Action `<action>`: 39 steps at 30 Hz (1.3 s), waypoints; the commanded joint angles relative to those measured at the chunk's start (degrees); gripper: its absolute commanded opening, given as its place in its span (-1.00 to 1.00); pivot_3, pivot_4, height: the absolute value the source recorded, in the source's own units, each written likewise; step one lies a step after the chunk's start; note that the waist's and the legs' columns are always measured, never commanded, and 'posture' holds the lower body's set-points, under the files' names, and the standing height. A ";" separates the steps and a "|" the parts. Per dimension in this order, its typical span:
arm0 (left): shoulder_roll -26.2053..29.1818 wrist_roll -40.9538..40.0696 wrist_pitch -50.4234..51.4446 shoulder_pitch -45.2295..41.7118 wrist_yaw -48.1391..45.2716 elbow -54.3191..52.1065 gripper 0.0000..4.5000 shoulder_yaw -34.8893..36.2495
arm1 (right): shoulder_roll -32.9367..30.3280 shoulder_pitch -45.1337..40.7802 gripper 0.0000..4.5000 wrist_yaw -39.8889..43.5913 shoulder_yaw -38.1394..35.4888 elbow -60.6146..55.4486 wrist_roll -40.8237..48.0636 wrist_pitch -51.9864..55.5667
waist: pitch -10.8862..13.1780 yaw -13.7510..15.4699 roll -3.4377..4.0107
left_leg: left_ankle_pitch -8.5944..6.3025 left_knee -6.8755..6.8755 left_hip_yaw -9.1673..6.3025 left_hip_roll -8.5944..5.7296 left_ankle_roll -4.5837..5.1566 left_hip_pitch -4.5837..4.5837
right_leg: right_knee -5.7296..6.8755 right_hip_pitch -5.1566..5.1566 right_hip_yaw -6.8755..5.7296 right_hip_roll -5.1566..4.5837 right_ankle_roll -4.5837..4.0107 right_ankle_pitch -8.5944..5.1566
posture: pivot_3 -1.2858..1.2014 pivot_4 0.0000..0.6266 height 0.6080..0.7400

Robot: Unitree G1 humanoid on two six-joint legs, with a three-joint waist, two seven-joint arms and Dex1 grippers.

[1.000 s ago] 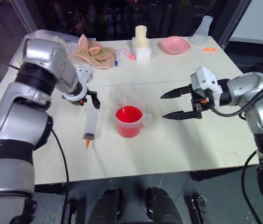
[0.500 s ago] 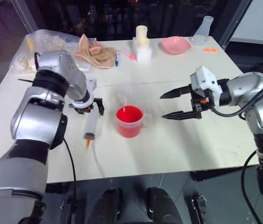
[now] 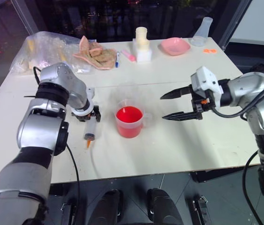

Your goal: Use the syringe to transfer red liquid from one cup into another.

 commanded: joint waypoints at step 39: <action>-0.37 -10.52 -38.82 22.57 -44.91 -75.21 -0.33 14.80 | 6.71 -2.52 0.46 -21.86 -17.59 -4.81 21.25 23.28 | -0.01 0.31 -0.08 | 0.10 0.02 0.08 0.05 -0.13 -0.10 | -0.05 -0.08 0.07 0.04 -0.10 0.04 | 0.03 -0.52 1.00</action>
